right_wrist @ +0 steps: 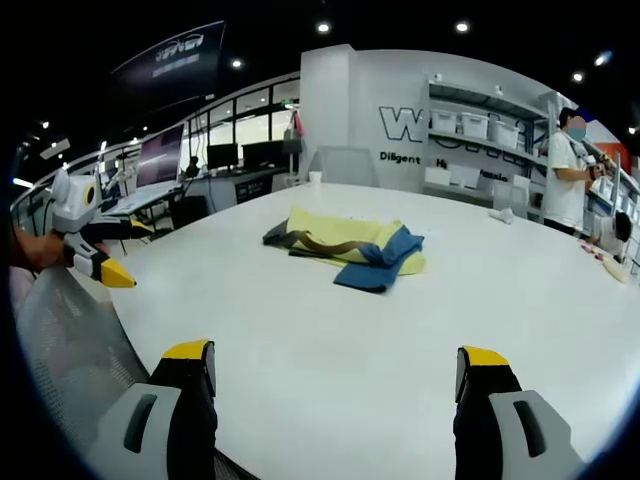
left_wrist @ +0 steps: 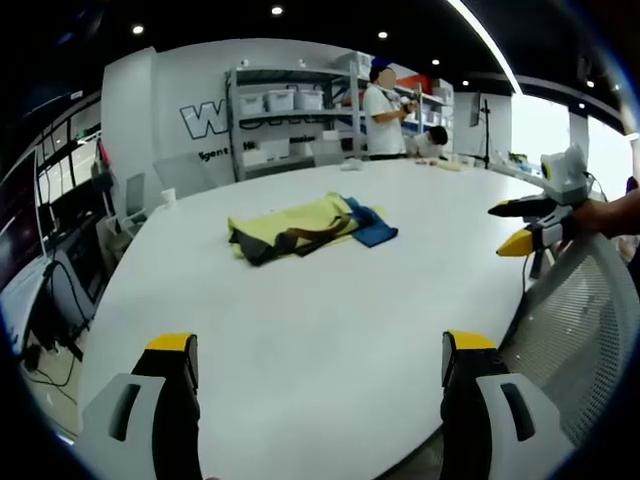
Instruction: Fold the garment on the visible template until the final outline fits inside the template.
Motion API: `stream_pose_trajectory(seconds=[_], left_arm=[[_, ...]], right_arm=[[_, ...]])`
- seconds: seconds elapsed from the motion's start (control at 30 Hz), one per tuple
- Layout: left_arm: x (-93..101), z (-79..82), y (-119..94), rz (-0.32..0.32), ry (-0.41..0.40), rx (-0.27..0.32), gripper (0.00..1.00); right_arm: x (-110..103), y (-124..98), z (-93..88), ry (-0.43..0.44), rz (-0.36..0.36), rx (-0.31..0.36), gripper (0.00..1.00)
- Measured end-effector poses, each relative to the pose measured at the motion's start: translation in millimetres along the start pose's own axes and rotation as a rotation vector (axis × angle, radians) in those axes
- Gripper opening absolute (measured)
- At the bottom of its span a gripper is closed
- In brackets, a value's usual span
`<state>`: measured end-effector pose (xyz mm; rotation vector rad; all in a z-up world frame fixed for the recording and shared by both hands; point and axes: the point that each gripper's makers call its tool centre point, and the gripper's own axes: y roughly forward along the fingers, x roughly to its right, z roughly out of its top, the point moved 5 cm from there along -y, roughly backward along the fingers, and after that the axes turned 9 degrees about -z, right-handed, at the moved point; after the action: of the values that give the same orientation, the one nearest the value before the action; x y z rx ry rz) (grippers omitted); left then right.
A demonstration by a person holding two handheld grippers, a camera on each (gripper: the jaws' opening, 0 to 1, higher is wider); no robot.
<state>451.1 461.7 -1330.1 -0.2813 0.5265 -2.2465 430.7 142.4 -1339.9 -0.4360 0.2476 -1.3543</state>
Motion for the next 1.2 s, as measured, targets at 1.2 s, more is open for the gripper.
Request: stream_pose_trajectory(seconds=[1.2], left_arm=[[-3.7,-2.3,0.0,0.013,-0.003,-0.013,0.99]], right_arm=[[-1.7,1.5,-1.3,0.015,0.012,-0.016,0.96]])
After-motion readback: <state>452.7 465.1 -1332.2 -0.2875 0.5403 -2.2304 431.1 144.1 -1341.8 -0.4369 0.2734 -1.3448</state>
